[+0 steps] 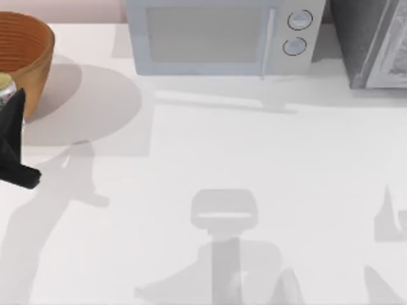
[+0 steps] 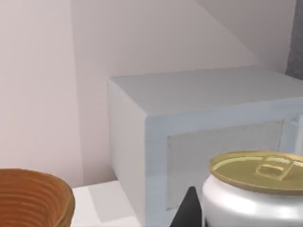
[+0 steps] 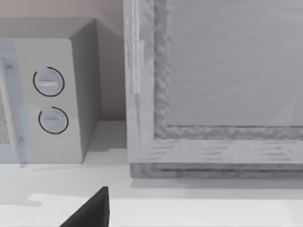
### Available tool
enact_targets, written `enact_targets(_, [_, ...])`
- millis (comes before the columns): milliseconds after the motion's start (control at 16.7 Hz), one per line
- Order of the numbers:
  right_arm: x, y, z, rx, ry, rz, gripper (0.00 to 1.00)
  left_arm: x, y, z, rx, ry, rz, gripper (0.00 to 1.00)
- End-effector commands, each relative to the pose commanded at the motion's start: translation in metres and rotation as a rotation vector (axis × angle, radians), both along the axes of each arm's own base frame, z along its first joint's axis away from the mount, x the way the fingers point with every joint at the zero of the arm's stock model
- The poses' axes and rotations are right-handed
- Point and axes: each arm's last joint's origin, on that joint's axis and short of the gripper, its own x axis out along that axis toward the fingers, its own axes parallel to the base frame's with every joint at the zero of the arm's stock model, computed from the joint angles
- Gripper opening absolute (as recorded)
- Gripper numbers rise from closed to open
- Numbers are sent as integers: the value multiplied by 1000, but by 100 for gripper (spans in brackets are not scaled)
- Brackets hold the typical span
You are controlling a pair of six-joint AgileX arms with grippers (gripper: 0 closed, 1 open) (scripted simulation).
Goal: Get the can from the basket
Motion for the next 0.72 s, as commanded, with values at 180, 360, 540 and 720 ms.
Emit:
enact_targets(180, [0, 0, 0, 0, 0, 0, 100, 42, -13, 6, -12, 38, -201, 0])
enact_targets(360, [0, 0, 0, 0, 0, 0, 100, 91, -29, -8, -26, 98, -411, 0])
enact_targets(540, [0, 0, 0, 0, 0, 0, 100, 138, -47, -43, -36, 150, -621, 0])
enact_targets(720, [0, 0, 0, 0, 0, 0, 100, 175, -66, -91, -34, 167, -823, 0])
